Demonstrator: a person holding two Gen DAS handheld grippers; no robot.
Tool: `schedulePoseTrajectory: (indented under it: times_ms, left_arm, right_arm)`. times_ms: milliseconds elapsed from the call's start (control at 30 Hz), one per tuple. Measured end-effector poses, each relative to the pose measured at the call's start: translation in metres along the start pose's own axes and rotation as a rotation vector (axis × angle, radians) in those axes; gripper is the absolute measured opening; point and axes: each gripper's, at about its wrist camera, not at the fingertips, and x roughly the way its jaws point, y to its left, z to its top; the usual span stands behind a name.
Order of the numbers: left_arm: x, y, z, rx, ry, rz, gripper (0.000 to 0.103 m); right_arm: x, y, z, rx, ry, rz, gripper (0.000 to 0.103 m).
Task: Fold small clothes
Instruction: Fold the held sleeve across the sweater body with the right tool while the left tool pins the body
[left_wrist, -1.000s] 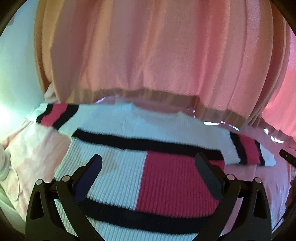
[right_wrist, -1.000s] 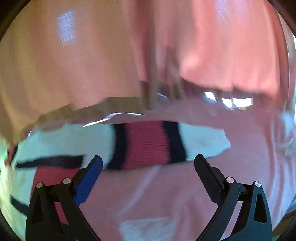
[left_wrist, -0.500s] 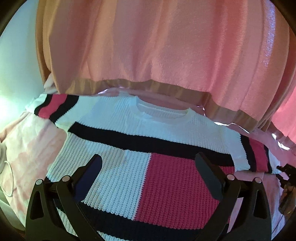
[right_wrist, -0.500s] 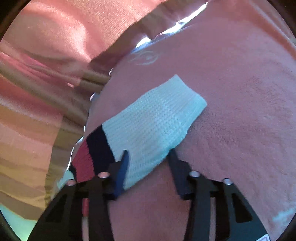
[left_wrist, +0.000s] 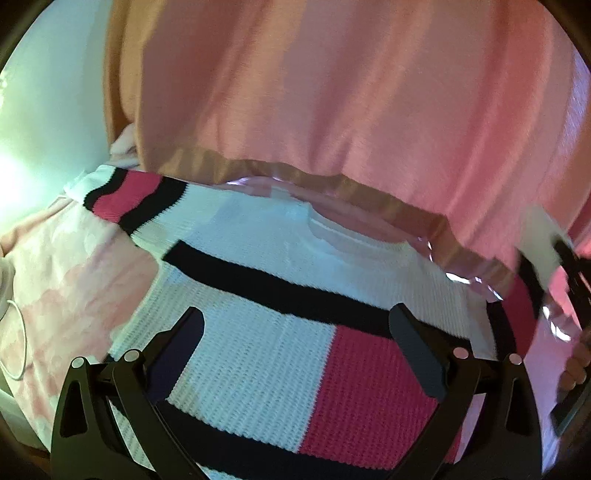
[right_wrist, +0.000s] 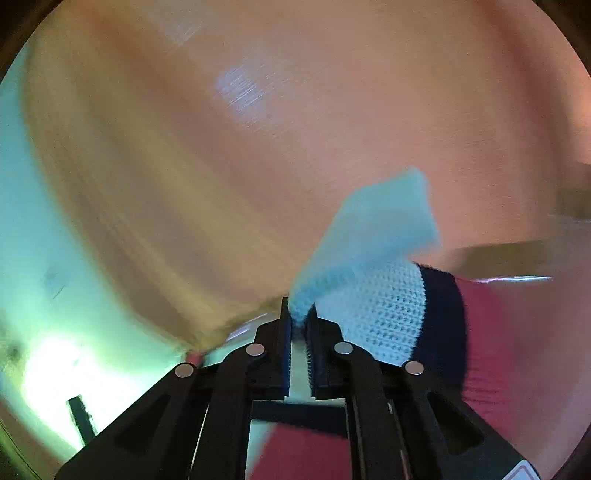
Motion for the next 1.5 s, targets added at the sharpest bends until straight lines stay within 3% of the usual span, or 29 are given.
schedulePoseTrajectory:
  times_ms: [67,133,200,267,367,467,567,667,733,767,800,833,867,900,1067,1133,1200,1233,1300,1400,1433,1467,1500]
  left_arm:
    - [0.003,0.010,0.005,-0.015,0.011,0.004,0.098]
    - [0.006,0.019,0.009,-0.035,0.027,0.002,0.098]
    - [0.010,0.029,0.013,-0.056,0.035,-0.012,0.098]
    - [0.015,0.037,0.017,-0.071,0.046,-0.037,0.098]
    - [0.034,0.040,0.020,-0.066,0.080,-0.033,0.098]
    - [0.071,0.038,0.022,-0.069,0.183,-0.055,0.098]
    - [0.104,0.035,0.022,-0.095,0.216,-0.063,0.098]
    - [0.131,0.026,0.019,-0.053,0.238,-0.037,0.097]
    - [0.149,0.022,0.015,-0.027,0.264,-0.016,0.088]
    - [0.156,0.020,0.014,-0.019,0.271,-0.017,0.071]
    - [0.160,0.019,0.014,-0.013,0.281,-0.024,0.051]
    - [0.164,0.018,0.013,-0.008,0.291,-0.035,0.041]
    - [0.168,0.017,0.013,-0.002,0.293,-0.045,0.016]
    - [0.168,0.016,0.014,-0.003,0.281,-0.041,0.005]
    - [0.149,0.020,0.030,-0.008,0.176,-0.017,0.004]
    - [0.158,0.027,0.030,-0.009,0.190,0.045,0.000]
    - [0.171,0.044,0.024,-0.040,0.226,0.111,0.000]
    - [0.174,0.051,0.022,-0.059,0.238,0.123,0.000]
    - [0.174,0.060,0.022,-0.082,0.247,0.108,0.000]
    - [0.163,0.059,0.028,-0.090,0.220,0.062,0.000]
    - [0.159,0.057,0.031,-0.096,0.210,0.040,0.003]
    - [0.156,0.055,0.033,-0.108,0.213,0.010,0.016]
    - [0.156,0.053,0.034,-0.119,0.221,-0.004,0.047]
  right_arm:
    - [0.044,0.063,-0.012,-0.108,0.080,0.071,0.015]
    - [0.049,0.094,-0.018,-0.207,0.073,0.065,0.023]
    - [0.035,0.110,-0.023,-0.308,0.036,-0.018,0.047]
    - [0.015,0.100,-0.029,-0.361,0.036,-0.143,0.050]
    - [-0.009,0.055,-0.053,-0.394,0.105,-0.364,0.055]
    - [-0.021,0.008,-0.089,-0.335,0.201,-0.507,0.056]
    - [-0.009,-0.047,-0.119,-0.226,0.288,-0.542,0.056]
    - [0.005,-0.057,-0.131,-0.204,0.333,-0.529,0.056]
    - [0.011,-0.055,-0.132,-0.233,0.319,-0.538,0.056]
    - [0.015,-0.058,-0.133,-0.240,0.317,-0.545,0.056]
    - [0.020,-0.062,-0.135,-0.233,0.321,-0.546,0.050]
    - [0.023,-0.065,-0.135,-0.220,0.325,-0.542,0.040]
    - [0.025,-0.070,-0.133,-0.195,0.323,-0.542,0.013]
    - [0.028,-0.071,-0.132,-0.182,0.313,-0.538,0.013]
    - [-0.004,-0.048,-0.106,-0.179,0.142,-0.459,0.012]
    - [0.002,-0.056,-0.111,-0.222,0.181,-0.526,0.012]
    - [0.016,-0.093,-0.126,-0.129,0.304,-0.588,0.012]
    - [0.013,-0.103,-0.130,-0.082,0.292,-0.576,0.012]
    - [0.012,-0.097,-0.126,-0.097,0.312,-0.579,0.012]
    - [0.004,-0.084,-0.122,-0.100,0.360,-0.597,0.023]
    - [-0.004,-0.082,-0.122,-0.072,0.353,-0.597,0.023]
    - [-0.016,-0.080,-0.122,-0.042,0.335,-0.596,0.023]
    - [-0.025,-0.075,-0.122,-0.027,0.310,-0.601,0.023]
